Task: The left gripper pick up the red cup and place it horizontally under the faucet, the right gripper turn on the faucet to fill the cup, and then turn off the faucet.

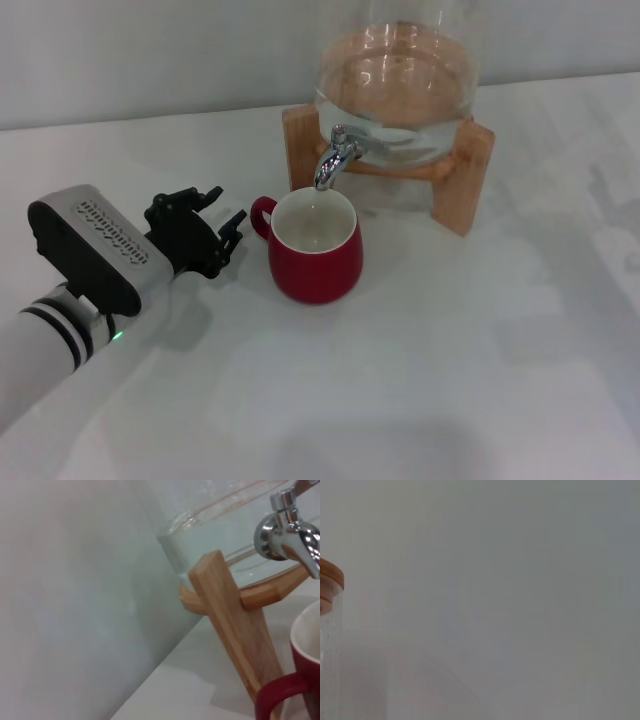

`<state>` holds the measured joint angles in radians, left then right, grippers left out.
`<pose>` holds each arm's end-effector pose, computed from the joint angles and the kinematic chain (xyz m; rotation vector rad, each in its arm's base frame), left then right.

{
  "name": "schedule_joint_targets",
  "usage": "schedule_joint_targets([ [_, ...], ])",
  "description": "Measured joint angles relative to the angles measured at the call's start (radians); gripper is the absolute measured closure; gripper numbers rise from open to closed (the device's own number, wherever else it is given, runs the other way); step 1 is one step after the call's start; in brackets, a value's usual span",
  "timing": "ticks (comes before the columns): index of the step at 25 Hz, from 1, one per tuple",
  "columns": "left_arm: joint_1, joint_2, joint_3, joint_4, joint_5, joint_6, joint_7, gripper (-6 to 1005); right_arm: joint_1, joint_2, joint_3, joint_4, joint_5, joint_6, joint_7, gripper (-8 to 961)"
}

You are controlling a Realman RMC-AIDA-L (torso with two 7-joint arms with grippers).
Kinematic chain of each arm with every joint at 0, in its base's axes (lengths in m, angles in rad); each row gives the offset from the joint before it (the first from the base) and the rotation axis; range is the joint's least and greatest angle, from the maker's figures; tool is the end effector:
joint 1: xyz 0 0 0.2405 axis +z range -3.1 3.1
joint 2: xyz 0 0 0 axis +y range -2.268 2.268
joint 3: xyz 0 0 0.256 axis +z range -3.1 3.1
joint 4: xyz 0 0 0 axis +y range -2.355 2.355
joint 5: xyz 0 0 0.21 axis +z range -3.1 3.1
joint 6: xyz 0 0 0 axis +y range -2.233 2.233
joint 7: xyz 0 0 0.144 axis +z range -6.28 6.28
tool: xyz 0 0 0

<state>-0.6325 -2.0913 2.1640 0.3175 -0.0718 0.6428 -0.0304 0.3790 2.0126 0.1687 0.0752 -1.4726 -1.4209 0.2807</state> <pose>-0.2456 0.3728 -0.1116 -2.2935 -0.0172 -0.2615 0.3659 0.2967 0.0503 -1.3673 0.5097 0.7939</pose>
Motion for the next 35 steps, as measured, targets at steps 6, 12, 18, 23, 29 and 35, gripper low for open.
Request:
schedule_joint_targets([
  [6, 0.009, 0.001, -0.024, 0.0, 0.0, 0.002, 0.013, 620, 0.0, 0.0, 0.0, 0.0, 0.0, 0.0, 0.0, 230],
  [12, 0.017, 0.001, -0.07, 0.0, 0.0, 0.013, 0.027, 619, 0.001, 0.0, 0.0, 0.0, 0.0, 0.001, 0.0, 230],
  [18, 0.031, 0.0, -0.144, 0.0, -0.01, 0.033, 0.022, 619, 0.004, 0.0, 0.0, 0.0, 0.0, 0.001, 0.0, 230],
  [23, 0.034, -0.001, -0.149, 0.0, -0.088, 0.044, 0.022, 617, 0.009, 0.0, 0.0, 0.0, 0.0, 0.001, 0.0, 230],
  [29, 0.041, 0.0, -0.15, 0.0, -0.123, 0.079, 0.02, 614, 0.009, 0.0, 0.001, 0.0, 0.0, 0.0, 0.0, 230],
  [35, 0.061, 0.0, -0.15, 0.0, -0.2, 0.136, 0.018, 611, 0.01, 0.0, 0.001, -0.003, 0.0, -0.001, 0.024, 230],
])
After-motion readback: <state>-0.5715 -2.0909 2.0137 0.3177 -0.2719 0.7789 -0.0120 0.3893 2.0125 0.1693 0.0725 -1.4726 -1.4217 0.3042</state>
